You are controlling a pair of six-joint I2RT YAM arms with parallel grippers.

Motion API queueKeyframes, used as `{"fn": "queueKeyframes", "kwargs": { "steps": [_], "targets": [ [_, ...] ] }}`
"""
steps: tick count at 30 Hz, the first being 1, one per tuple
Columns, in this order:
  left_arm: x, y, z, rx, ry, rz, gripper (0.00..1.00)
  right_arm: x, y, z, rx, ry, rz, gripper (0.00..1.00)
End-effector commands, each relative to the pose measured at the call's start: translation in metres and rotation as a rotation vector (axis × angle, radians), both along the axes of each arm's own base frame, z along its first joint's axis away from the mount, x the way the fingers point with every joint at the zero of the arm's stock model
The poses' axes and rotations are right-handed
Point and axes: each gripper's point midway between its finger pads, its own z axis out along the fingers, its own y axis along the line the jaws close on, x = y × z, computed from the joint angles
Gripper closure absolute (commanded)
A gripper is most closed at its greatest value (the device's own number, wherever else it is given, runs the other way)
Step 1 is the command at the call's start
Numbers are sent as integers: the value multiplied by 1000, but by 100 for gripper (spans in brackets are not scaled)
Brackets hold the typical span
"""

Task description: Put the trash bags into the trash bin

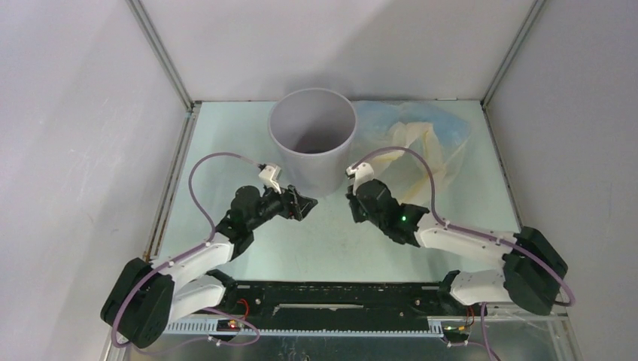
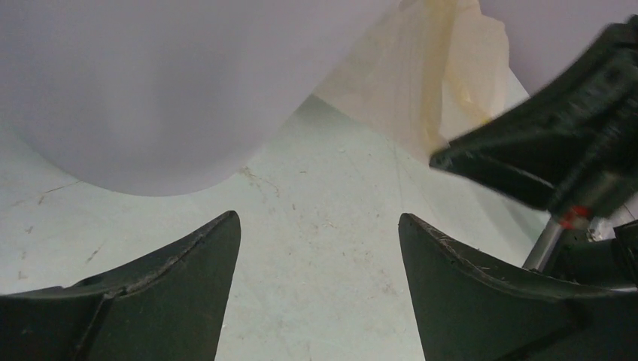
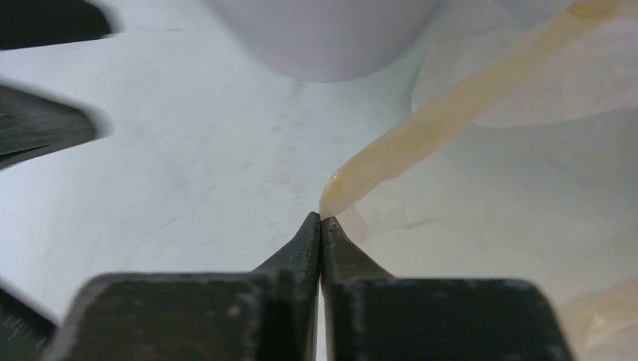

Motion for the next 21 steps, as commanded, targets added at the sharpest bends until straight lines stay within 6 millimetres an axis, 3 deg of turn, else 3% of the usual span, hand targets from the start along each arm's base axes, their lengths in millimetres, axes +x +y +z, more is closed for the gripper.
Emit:
{"fn": "queueKeyframes", "kwargs": {
  "steps": [1,6,8,11,16,21],
  "targets": [
    [-4,-17,23,7,-98,-74,16,-27,28,48,66,-84,156,91],
    [-10,-29,23,57,-115,-97,16,-29,-8,78,74,-141,63,42],
    [-14,-35,26,62,-119,-93,16,-26,-33,92,92,-169,-19,32],
    [-18,-47,33,96,-143,-84,16,-18,-74,99,123,-173,-160,31],
    [-18,-74,48,231,-180,-51,10,-2,-139,85,212,-142,-410,24],
    [2,-102,42,336,-129,-15,9,10,-171,61,261,-75,-541,20]
  ]
}}
